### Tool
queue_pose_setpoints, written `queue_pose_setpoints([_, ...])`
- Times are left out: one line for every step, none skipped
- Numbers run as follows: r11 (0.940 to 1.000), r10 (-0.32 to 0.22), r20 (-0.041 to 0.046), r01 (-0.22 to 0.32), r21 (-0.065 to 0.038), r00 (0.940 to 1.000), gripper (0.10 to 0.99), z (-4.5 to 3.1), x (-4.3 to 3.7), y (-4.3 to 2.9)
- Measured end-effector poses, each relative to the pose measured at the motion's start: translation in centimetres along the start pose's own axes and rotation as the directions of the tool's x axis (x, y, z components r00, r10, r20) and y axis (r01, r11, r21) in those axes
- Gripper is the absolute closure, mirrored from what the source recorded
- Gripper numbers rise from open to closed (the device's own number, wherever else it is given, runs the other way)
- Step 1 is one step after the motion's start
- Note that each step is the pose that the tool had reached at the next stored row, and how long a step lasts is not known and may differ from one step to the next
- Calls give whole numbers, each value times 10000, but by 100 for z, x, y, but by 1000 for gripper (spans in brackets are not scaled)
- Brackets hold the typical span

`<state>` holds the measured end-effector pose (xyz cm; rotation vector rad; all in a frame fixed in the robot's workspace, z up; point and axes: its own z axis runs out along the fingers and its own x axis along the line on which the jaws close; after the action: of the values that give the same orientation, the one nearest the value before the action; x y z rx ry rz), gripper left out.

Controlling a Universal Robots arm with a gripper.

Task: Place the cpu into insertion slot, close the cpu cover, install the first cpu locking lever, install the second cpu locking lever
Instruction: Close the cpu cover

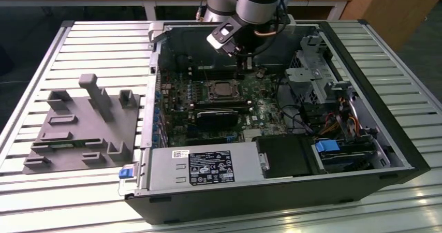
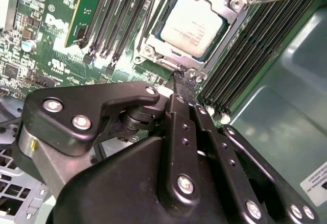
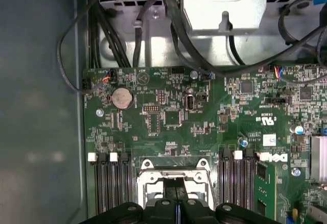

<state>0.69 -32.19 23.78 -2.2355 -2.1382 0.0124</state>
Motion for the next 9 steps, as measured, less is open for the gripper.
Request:
queue_pose_setpoints([10000,1,1,-1,-3,10000,984,1,-1,-16])
queue_pose_setpoints([10000,1,2,-1,-5,10000,984,3,-1,-32])
queue_pose_setpoints([10000,0,0,0,-8,10000,984,6,-2,-49])
queue_pose_setpoints([10000,0,-2,0,-10,10000,984,9,-4,-64])
queue_pose_setpoints([10000,0,-3,0,-11,10000,984,12,-7,-77])
queue_pose_setpoints([10000,0,-3,0,-11,10000,984,16,-12,-88])
queue_pose_setpoints([10000,0,-3,0,-11,10000,984,20,-20,-99])
queue_pose_setpoints([10000,-1,-3,1,-11,10000,984,25,-29,-109])
queue_pose_setpoints([10000,0,-2,0,-12,10000,984,31,-38,-120])
